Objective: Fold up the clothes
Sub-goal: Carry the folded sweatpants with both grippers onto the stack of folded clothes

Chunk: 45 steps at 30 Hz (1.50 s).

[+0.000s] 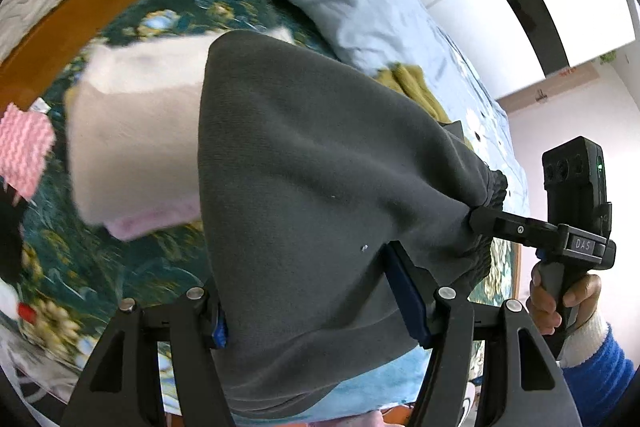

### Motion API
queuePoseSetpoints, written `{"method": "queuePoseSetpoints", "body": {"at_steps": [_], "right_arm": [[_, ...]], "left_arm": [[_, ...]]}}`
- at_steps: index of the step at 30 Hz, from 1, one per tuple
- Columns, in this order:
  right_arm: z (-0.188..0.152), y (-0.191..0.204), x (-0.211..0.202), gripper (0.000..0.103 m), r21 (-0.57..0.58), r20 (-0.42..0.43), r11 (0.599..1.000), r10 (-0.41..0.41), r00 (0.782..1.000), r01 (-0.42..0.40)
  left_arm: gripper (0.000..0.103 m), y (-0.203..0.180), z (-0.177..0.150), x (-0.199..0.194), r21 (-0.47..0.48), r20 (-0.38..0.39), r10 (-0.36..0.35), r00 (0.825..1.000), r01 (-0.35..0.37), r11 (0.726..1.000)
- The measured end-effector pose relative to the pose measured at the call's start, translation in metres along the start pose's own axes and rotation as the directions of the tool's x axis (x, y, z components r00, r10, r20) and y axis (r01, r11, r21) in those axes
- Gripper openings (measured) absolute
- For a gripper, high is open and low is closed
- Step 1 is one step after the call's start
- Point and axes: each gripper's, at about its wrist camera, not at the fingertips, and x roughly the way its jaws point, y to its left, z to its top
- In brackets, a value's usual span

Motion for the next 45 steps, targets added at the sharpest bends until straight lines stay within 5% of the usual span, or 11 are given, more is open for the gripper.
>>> {"method": "queuePoseSetpoints", "body": {"at_steps": [8, 17, 31, 38, 45], "right_arm": [[0.085, 0.049, 0.067, 0.073, -0.061, -0.082, 0.998, -0.026, 0.996, 0.021], [0.166, 0.060, 0.131, 0.073, -0.107, -0.168, 0.992, -0.081, 0.982, 0.063], [0.204, 0.031, 0.194, 0.074, -0.054, -0.234, 0.993, -0.117, 0.965, 0.107], [0.209, 0.029, 0.184, 0.074, -0.079, -0.235, 0.992, -0.113, 0.965, 0.097], [0.218, 0.033, 0.145, 0.074, -0.108, -0.112, 0.981, -0.172, 0.979, 0.160]], "left_arm": [[0.066, 0.076, 0.064, -0.007, -0.104, 0.052, 0.002, 0.999, 0.004, 0.995], [0.066, 0.131, 0.110, 0.022, -0.202, 0.056, 0.002, 0.998, 0.009, 0.979], [0.067, 0.183, 0.129, 0.052, -0.293, 0.034, 0.010, 0.999, 0.001, 0.956], [0.068, 0.191, 0.125, 0.025, -0.337, 0.087, 0.008, 0.996, 0.022, 0.941], [0.068, 0.172, 0.124, -0.003, -0.258, 0.135, 0.125, 0.983, -0.087, 0.962]]}}
